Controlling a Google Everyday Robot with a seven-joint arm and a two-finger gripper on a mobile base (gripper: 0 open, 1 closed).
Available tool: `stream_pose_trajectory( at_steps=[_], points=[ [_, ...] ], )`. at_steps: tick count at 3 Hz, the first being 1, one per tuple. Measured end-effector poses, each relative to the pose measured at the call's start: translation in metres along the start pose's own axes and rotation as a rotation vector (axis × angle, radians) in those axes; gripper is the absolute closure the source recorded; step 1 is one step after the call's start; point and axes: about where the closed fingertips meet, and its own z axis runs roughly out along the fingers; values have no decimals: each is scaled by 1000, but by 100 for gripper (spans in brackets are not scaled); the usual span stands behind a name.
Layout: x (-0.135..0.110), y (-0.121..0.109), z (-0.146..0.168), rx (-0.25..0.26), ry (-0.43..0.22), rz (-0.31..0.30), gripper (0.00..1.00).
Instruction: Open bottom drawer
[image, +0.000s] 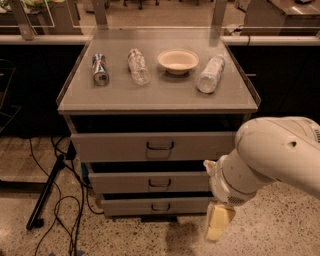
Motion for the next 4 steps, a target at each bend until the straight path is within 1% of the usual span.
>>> stream_pose_trajectory(
  at_steps=[1, 2, 3, 4],
  points=[
    [-3, 21, 38, -33, 43, -15, 0],
    [-7, 15, 109, -49, 118, -2, 0],
    [-7, 15, 108, -49, 118, -2, 0],
    [-4, 11, 133, -74, 109, 23, 0]
  ],
)
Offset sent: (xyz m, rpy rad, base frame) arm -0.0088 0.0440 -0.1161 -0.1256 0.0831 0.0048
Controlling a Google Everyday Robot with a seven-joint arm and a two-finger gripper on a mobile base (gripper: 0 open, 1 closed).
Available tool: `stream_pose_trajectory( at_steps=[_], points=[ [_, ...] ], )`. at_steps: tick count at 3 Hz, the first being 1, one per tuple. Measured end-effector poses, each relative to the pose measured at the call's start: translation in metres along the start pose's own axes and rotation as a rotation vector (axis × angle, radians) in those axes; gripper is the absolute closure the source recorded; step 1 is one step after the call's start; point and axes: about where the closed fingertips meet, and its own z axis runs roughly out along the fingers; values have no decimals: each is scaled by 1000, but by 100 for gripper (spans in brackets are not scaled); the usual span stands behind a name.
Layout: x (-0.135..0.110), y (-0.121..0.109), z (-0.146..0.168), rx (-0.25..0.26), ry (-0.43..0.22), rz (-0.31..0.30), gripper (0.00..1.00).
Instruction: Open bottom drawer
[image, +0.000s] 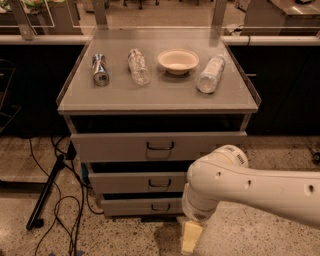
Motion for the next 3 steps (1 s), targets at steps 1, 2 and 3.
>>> stream_pose_trajectory(
  at_steps=[1, 2, 3],
  points=[
    [5, -14, 41, -29, -3, 33, 0],
    [20, -27, 91, -66, 8, 63, 0],
    [20, -27, 91, -66, 8, 63, 0]
  ],
)
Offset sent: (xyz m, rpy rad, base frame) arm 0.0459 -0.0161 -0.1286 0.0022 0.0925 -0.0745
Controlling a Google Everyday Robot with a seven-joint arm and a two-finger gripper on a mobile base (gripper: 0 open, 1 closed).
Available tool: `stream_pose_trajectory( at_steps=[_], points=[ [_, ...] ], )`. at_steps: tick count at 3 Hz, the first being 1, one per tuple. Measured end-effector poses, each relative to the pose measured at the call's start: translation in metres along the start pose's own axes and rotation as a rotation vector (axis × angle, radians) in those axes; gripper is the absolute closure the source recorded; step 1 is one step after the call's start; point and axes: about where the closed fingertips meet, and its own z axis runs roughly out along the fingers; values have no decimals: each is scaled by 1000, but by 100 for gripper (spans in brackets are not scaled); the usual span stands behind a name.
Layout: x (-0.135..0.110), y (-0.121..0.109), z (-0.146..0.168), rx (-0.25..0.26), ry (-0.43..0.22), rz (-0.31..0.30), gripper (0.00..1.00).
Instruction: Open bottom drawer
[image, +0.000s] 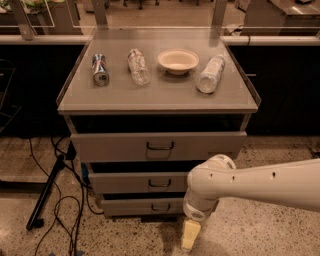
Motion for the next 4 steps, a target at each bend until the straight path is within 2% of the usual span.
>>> stream_pose_trajectory(
  at_steps=[1, 3, 4],
  points=[
    [1, -1, 14, -14, -18, 1, 0],
    [15, -31, 96, -44, -66, 59, 0],
    [15, -31, 96, -44, -66, 59, 0]
  ],
)
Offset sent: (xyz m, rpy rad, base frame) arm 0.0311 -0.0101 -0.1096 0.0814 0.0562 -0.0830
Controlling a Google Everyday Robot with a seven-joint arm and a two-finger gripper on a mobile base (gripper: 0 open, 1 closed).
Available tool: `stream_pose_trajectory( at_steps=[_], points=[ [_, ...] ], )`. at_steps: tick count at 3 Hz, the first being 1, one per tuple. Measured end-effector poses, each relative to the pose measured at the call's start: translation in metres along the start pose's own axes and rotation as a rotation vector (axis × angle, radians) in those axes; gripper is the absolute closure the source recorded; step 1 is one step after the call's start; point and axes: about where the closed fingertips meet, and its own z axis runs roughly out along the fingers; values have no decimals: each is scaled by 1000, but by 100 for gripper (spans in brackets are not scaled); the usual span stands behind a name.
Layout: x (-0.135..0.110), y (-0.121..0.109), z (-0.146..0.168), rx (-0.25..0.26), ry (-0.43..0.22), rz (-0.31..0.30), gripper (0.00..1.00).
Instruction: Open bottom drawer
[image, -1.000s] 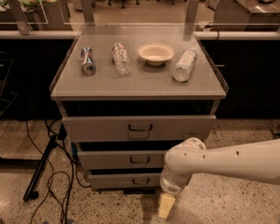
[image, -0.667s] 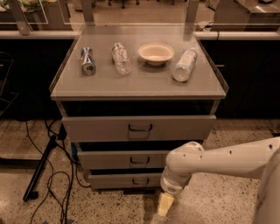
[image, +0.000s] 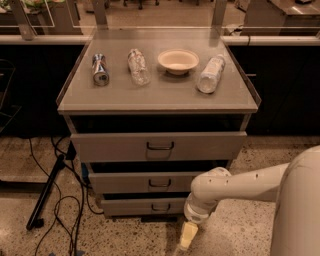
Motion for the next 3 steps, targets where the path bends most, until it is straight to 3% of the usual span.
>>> stream_pose_trajectory(
  at_steps=[1, 3],
  points=[
    [7, -6, 17, -27, -31, 22, 0],
    [26, -53, 97, -76, -138, 56, 0]
  ],
)
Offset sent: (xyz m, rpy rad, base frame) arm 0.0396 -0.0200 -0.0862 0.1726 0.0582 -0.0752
